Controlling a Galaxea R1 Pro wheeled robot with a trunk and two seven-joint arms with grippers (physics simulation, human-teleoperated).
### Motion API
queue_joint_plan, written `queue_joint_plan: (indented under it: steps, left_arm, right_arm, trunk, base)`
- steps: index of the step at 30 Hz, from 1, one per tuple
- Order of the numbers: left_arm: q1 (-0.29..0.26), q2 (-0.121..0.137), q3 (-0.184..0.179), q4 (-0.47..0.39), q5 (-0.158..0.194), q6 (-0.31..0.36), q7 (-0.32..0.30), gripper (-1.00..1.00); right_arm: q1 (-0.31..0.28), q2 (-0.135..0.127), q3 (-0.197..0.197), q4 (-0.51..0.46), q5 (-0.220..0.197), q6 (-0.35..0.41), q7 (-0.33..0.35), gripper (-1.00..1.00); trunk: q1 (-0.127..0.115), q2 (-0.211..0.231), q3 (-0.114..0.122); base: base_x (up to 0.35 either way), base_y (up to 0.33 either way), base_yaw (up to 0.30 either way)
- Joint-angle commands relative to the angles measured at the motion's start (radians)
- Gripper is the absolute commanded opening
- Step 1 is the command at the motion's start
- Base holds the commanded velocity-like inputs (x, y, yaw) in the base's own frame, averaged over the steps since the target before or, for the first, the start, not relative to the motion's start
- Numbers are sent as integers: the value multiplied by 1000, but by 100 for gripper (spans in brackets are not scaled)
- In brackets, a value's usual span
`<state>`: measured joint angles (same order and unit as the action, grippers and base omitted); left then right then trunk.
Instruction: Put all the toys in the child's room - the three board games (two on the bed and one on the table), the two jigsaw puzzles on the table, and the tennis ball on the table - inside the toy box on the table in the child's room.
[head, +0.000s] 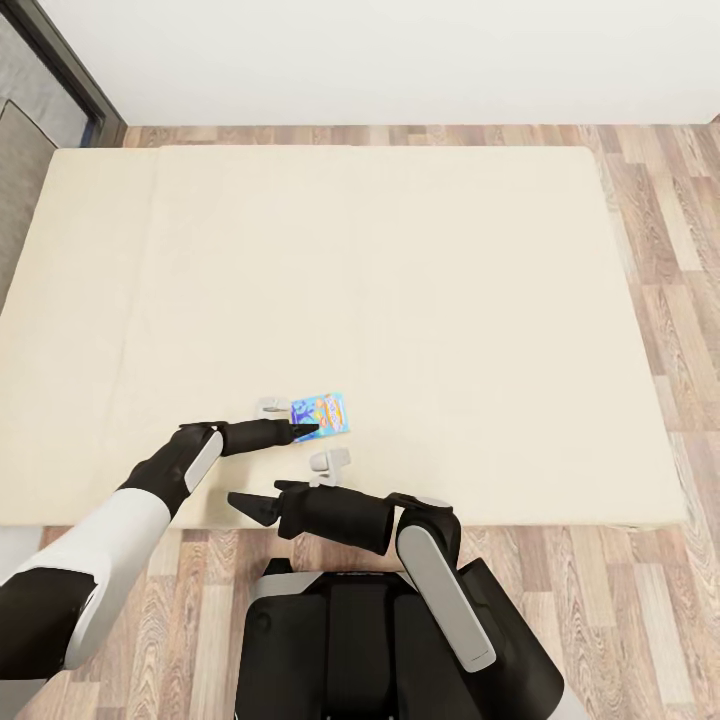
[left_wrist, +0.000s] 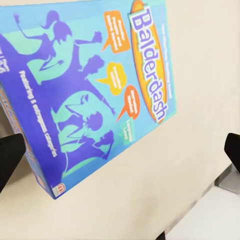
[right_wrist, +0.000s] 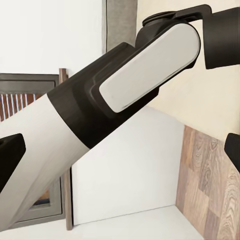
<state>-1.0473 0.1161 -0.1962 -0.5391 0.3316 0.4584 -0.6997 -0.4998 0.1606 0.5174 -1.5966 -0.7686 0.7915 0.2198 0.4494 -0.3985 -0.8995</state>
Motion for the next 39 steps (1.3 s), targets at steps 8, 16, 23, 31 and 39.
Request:
queue_joint_plan:
  steps: [8,16,23,31,39]
  left_arm:
    - [0,1,-5,-1,10,8,2,100]
    - [0,0,-5,-1,10,8,2,100]
    - [0,0,-5,-1,10,8,2,100]
    - [0,-1,-6,-1,10,8,2,100]
    - [0,-1,-5,-1,10,8,2,100]
  right_arm:
    - [0,1,-1,0,4,3,4,100]
    - [0,1,0,0,4,3,4,100]
    - [0,1,0,0,4,3,4,100]
    - [0,1,0,0,4,3,4,100]
    - [0,1,-1,0,4,3,4,100]
  trunk:
    - [1,-2,-1]
    - [1,-2,-1]
    - [1,-2,-1]
    - [1,-2,-1]
    - [1,-2,-1]
  base:
    - [0,-24,0]
    - [0,-133,0]
    - [0,-159,0]
    - [29,-150,0]
    - [43,-62,0]
